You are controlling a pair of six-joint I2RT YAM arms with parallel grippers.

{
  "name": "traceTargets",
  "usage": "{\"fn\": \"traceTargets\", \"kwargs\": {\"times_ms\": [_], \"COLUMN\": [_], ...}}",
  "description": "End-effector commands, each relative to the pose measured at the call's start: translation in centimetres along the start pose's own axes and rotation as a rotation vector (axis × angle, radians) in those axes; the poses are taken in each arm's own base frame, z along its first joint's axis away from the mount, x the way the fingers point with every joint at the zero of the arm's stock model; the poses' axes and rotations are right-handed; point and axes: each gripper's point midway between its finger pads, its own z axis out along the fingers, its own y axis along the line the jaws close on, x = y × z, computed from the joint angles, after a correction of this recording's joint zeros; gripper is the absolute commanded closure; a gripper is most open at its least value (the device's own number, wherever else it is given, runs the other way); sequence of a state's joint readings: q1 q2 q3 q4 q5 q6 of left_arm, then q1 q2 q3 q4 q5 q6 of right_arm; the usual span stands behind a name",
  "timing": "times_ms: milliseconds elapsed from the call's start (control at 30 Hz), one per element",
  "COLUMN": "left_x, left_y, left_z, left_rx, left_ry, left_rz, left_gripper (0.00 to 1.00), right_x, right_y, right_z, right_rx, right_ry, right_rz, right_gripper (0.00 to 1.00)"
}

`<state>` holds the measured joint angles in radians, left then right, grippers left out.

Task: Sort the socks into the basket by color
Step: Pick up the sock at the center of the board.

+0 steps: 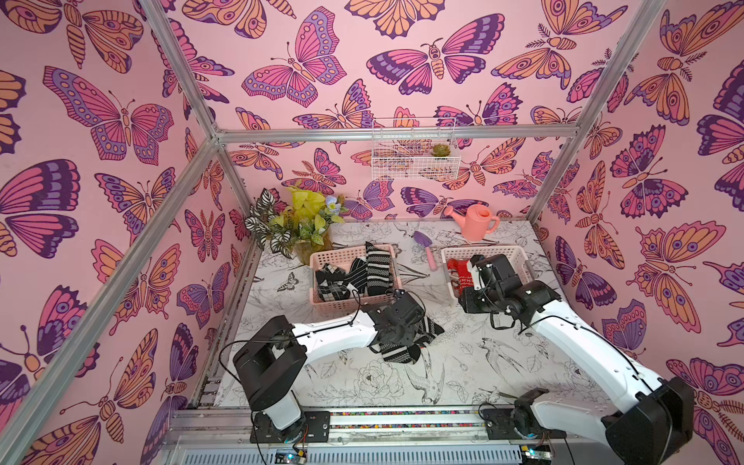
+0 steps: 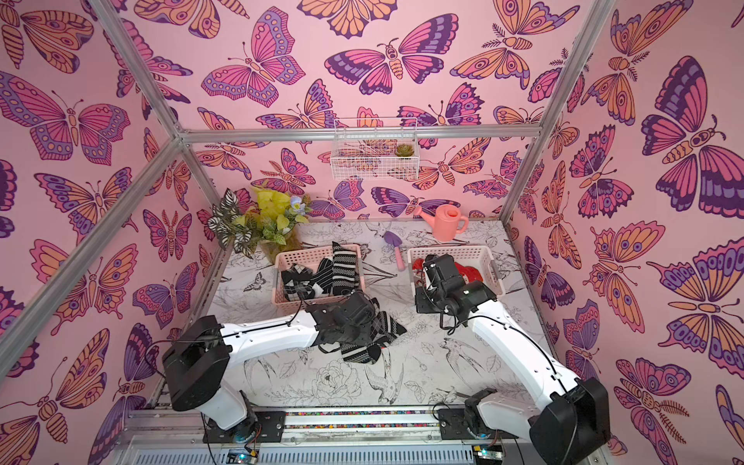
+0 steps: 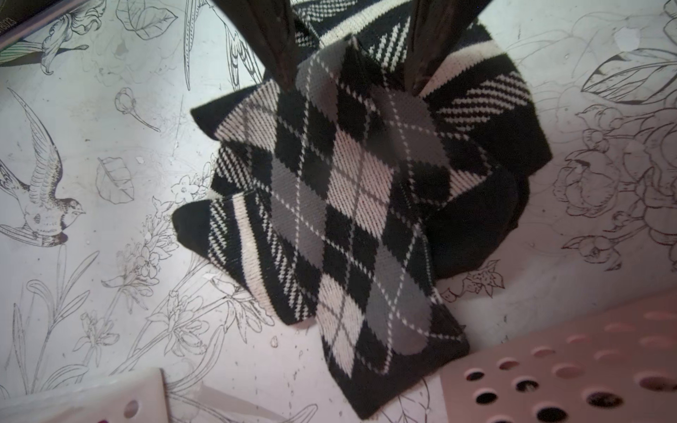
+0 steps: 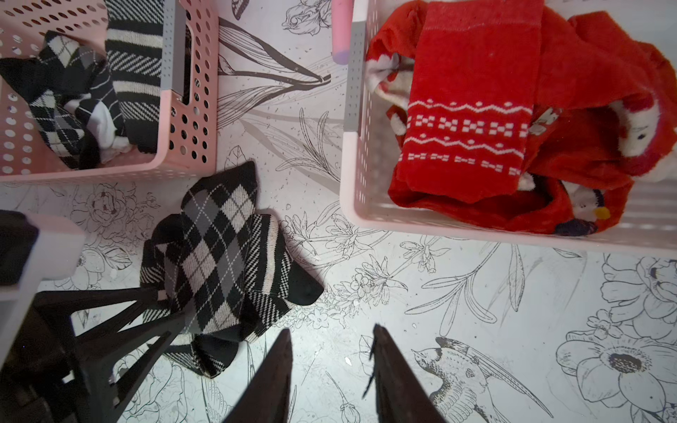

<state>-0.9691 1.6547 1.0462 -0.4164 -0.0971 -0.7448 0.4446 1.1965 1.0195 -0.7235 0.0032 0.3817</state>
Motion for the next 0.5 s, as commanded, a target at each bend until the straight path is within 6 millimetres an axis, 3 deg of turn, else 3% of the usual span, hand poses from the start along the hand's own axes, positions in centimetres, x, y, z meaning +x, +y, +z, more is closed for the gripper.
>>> {"fn": "traceTargets", "kwargs": {"times_ms": [0, 467], "left_x": [0.1, 0.5], "left_y": [-0.5, -0.8], "left_z": [0.4, 1.6], "left_rx": [0.005, 0.001], "left_ry": [0.012, 0.046], "left_rz": [-0.005, -0.006], "left_gripper": [0.50, 0.52], "right_x": [0.8, 0.6], "right_y": [-0.3, -0.3], "right_z": [-0.2, -0.4], "right_rx": [-0.004, -0.018], "right_ry": [0.023, 0.018], "right_rz": [-0.010, -0.007], "right_gripper": [0.61, 0.61]}}
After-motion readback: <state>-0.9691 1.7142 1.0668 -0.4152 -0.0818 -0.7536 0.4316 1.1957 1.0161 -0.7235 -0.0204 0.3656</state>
